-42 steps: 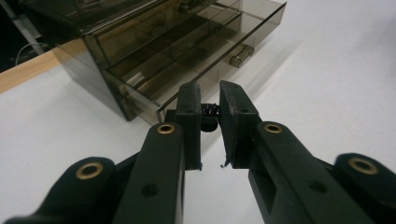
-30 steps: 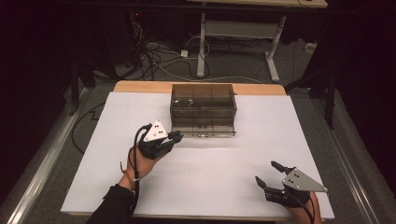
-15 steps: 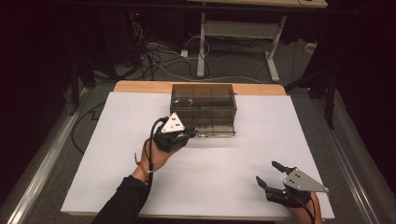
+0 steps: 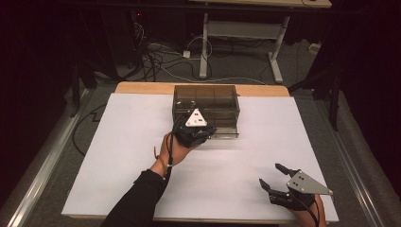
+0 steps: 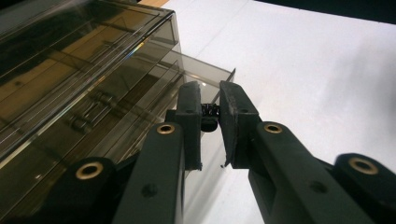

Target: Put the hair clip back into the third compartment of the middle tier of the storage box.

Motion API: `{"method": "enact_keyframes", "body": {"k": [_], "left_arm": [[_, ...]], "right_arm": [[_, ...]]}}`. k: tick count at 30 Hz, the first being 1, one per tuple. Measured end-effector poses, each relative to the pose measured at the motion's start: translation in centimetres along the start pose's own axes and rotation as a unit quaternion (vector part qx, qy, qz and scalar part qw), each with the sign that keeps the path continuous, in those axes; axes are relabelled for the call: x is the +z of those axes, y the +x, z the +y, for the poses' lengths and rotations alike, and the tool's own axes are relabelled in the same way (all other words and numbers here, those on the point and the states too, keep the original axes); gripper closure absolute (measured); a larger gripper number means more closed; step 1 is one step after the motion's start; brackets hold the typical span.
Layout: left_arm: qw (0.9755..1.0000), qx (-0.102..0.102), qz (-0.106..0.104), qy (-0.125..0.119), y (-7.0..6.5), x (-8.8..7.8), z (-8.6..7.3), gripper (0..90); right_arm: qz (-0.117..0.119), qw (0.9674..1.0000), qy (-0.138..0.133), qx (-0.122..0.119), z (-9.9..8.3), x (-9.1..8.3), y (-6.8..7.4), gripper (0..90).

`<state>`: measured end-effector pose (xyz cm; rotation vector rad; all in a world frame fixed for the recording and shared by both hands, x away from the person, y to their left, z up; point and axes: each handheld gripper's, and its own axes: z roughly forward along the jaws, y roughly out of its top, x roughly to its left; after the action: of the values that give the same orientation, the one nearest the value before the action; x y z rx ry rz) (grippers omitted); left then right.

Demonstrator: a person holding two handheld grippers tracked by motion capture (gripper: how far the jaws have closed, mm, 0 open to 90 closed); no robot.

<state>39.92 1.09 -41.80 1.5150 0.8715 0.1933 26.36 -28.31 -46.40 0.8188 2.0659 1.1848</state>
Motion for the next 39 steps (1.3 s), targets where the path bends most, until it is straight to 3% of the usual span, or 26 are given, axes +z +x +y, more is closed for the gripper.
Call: {"method": "enact_keyframes", "body": {"k": [11,29,39], "left_arm": [[1.0,-0.004,-0.002,0.008,-0.3,2.1,0.1,76.9],[0.9997,-0.005,0.018,0.018,-0.8,5.5,0.1,76.9],[0.9994,-0.003,0.025,0.023,-0.8,6.5,0.1,76.7]], "right_arm": [[0.0,1.0,0.0,0.001,-0.1,-0.1,-0.1,25.3],[0.001,1.0,0.001,0.001,-0.1,0.0,0.0,25.4],[0.002,1.0,0.002,0.0,-0.1,0.0,0.0,25.4]]}}
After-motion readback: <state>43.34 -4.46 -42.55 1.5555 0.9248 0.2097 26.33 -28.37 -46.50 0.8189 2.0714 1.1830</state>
